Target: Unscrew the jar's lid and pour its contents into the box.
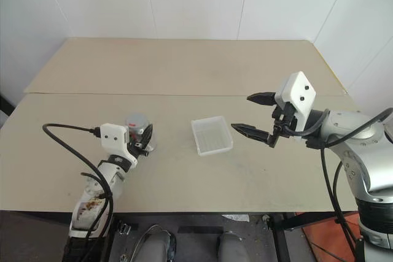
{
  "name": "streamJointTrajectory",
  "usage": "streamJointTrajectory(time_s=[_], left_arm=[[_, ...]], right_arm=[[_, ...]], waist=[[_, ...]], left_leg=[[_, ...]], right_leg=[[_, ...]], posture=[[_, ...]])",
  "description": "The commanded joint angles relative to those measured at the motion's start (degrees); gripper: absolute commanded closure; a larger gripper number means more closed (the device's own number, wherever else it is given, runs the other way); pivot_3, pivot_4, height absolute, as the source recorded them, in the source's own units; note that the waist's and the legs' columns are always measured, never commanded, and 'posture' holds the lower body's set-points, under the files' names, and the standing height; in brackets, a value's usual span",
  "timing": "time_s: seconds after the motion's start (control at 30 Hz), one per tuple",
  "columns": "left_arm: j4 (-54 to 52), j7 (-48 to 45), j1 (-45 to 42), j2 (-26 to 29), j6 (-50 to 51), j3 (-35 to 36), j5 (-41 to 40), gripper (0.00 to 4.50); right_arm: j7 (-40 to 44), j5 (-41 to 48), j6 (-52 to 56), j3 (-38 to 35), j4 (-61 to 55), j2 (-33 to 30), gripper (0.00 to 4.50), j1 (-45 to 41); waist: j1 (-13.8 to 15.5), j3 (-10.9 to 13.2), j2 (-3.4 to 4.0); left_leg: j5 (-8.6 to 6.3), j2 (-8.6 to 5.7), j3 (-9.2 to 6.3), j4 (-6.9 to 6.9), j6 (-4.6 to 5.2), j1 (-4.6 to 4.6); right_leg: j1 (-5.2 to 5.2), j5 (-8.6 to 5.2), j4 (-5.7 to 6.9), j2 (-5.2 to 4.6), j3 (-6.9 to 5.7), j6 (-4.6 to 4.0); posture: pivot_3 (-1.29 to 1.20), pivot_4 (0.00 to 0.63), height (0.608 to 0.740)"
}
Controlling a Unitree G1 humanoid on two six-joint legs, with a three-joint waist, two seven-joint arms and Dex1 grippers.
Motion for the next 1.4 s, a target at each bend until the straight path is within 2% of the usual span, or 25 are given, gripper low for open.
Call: streamJointTrajectory(time_s=[0.03,0.13,0.2,0.33,0.43,0.6,0.8,0.9,1.4], left_arm=[[-4.3,-5.6,-4.5,5.8,4.7,3.4,-4.2,2.5],[-4.9,-16.9,-11.0,15.3,12.5,8.5,-15.2,2.5],[-3.6,-24.0,-14.6,19.8,15.5,10.8,-22.3,2.5],[2.5,-34.9,-20.5,23.4,19.0,10.5,-30.2,2.5],[6.1,-42.8,-23.7,23.2,17.9,9.2,-33.5,2.5],[15.3,-53.8,-33.0,22.7,12.5,1.0,-28.6,2.5],[24.2,-62.9,-37.5,18.4,3.4,-4.9,-23.7,2.5],[25.8,-63.8,-38.4,16.8,2.6,-5.3,-23.1,2.5],[24.1,-65.5,-38.2,15.9,3.2,-5.2,-22.8,2.5]], right_arm=[[-1.1,0.4,-1.0,0.1,-1.1,1.4,0.0,-2.5],[-1.9,1.7,0.1,1.2,-1.3,3.7,0.0,-5.1],[-2.4,2.8,1.1,2.0,-1.4,5.4,0.0,-7.2],[-3.4,5.5,4.2,4.8,-1.6,9.0,0.0,-11.7],[-4.0,6.6,6.8,7.5,-1.7,11.5,0.0,-15.3],[-8.5,7.5,15.3,11.9,2.3,17.0,0.0,-25.8],[-10.7,6.6,18.7,13.5,5.2,20.0,0.0,-30.5],[-11.6,6.7,19.7,13.8,5.2,21.2,0.0,-30.9],[-12.6,5.8,20.7,14.7,6.7,23.8,0.0,-31.1]], waist=[[-0.3,0.0,0.0],[-0.6,0.0,0.0],[-0.8,0.0,0.0],[-0.9,0.0,0.01],[-0.9,0.1,0.0],[-0.8,0.1,0.01],[-0.9,0.1,0.02],[-0.9,0.1,0.01],[-1.0,0.1,0.02]], left_leg=[[0.0,0.01,-0.01,0.0,0.0,0.0],[0.0,0.04,-0.04,0.0,0.0,0.0],[0.0,0.04,-0.07,0.0,0.0,-0.07],[0.0,0.01,-0.06,-0.01,-0.01,-0.1],[0.0,0.02,-0.07,-0.01,-0.01,-0.14],[0.04,0.0,-0.1,0.01,-0.03,-0.28],[0.04,-0.02,-0.09,0.0,-0.03,-0.46],[0.05,0.0,-0.09,0.05,-0.02,-0.91],[0.05,0.01,-0.11,0.09,-0.02,-0.96]], right_leg=[[-0.01,0.0,0.0,0.02,0.0,0.0],[-0.03,0.0,0.02,0.05,-0.02,0.0],[-0.07,-0.01,0.04,0.04,-0.06,0.0],[-0.1,-0.02,-0.02,-0.02,-0.07,0.03],[-0.14,-0.02,0.01,0.01,-0.1,0.02],[-0.31,0.0,0.14,0.01,-0.13,-0.01],[-0.43,0.0,0.05,-0.01,-0.13,0.0],[-1.01,0.01,0.34,0.01,-0.1,-0.02],[-1.03,0.01,0.33,0.01,-0.11,-0.02]], posture=[[0.0,0.15,0.74],[0.0,0.15,0.74],[0.0,0.15,0.74],[0.0,0.15,0.74],[0.0,0.15,0.74],[0.0,0.15,0.74],[0.0,0.15,0.74],[0.0,0.15,0.74],[0.0,0.15,0.74]])
